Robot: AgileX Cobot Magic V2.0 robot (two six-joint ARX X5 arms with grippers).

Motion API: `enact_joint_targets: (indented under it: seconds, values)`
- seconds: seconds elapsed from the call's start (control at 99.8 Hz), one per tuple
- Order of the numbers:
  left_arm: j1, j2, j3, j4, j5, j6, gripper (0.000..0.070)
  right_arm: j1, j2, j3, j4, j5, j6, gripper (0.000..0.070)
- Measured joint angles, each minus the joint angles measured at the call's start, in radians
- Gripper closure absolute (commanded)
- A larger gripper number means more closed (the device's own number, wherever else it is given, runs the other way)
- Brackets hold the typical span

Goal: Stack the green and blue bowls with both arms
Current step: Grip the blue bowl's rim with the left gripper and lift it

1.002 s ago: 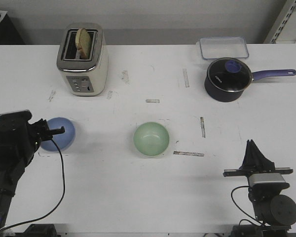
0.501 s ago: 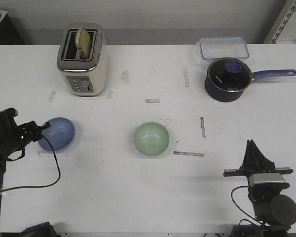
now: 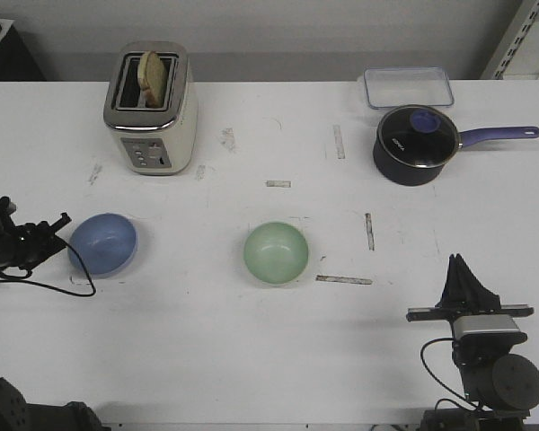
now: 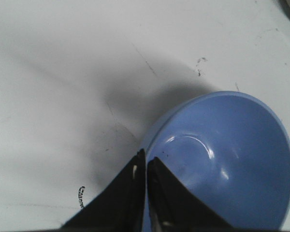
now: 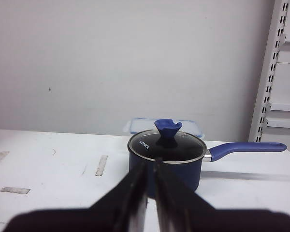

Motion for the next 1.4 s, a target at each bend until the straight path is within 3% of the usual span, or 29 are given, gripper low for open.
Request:
enact_joint_targets:
  seconds: [0.22,0.371,0.872,1.142,1.272,1.403]
  values:
    - [0.001,0.058,0.059,-0.066,0.000,0.014,0.0511,0.000,0.000,0.000,0.000,0.000,0.000,0.0688]
    - [0.001,0.058,0.059,-0.105,0.000,0.026,0.0363,0.000,0.000,0.000,0.000,0.000,0.000,0.0688]
    - [-0.004,0.059,0.059,-0.109,0.000,0.057,0.0374,0.000,0.000,0.000,0.000,0.000,0.000,0.0688]
    - [-0.065,0.100,0.060,-0.109,-0.001,0.070,0.0389,0.000,0.000,0.000,0.000,0.000,0.000,0.0688]
    - [-0.081,0.109,0.060,-0.110,-0.049,0.079,0.0455,0.000,0.000,0.000,0.000,0.000,0.000,0.0688]
    - [-0.084,0.140,0.061,-0.121,-0.087,0.079,0.0455,0.000,0.000,0.000,0.000,0.000,0.000,0.0688]
